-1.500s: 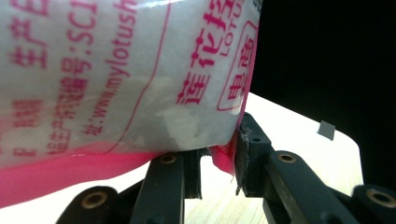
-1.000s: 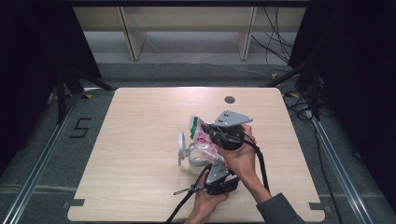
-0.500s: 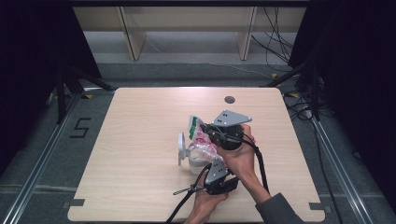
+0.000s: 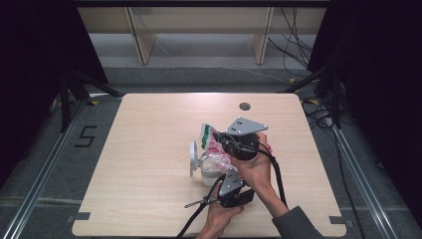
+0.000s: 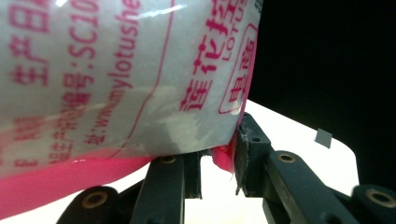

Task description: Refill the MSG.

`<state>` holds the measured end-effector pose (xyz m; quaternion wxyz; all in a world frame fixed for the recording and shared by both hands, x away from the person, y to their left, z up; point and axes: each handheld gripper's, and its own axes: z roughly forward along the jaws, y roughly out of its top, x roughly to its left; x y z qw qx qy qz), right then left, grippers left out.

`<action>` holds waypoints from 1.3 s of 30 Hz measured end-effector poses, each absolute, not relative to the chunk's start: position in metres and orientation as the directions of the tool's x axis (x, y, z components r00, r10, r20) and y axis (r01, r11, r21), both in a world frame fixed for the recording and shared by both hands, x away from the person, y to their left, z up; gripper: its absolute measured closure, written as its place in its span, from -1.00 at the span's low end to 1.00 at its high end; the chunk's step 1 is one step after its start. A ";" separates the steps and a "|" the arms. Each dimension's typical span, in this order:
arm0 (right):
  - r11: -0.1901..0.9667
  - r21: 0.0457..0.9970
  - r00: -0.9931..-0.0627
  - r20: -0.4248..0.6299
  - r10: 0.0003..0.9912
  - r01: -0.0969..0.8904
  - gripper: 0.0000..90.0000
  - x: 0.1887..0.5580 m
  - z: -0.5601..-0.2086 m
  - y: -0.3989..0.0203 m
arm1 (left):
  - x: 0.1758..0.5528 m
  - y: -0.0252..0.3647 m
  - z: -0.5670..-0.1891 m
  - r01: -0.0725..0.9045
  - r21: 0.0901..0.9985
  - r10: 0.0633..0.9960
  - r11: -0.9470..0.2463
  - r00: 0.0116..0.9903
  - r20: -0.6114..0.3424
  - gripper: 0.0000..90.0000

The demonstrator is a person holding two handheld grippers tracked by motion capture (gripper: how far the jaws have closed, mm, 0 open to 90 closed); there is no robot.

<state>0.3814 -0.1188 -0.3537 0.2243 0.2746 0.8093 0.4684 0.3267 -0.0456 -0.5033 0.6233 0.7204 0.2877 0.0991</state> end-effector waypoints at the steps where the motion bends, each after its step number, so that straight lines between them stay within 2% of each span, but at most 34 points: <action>1: 0.406 0.885 -0.746 -0.109 0.657 0.228 1.00 0.381 -0.354 -0.118 | 0.327 -0.046 -0.503 0.291 0.955 0.538 -0.057 0.815 -0.216 0.65; 39: 0.401 0.890 -0.749 -0.110 0.653 0.219 1.00 0.382 -0.353 -0.118 | 0.330 -0.049 -0.503 0.289 0.957 0.538 -0.031 0.811 -0.227 0.65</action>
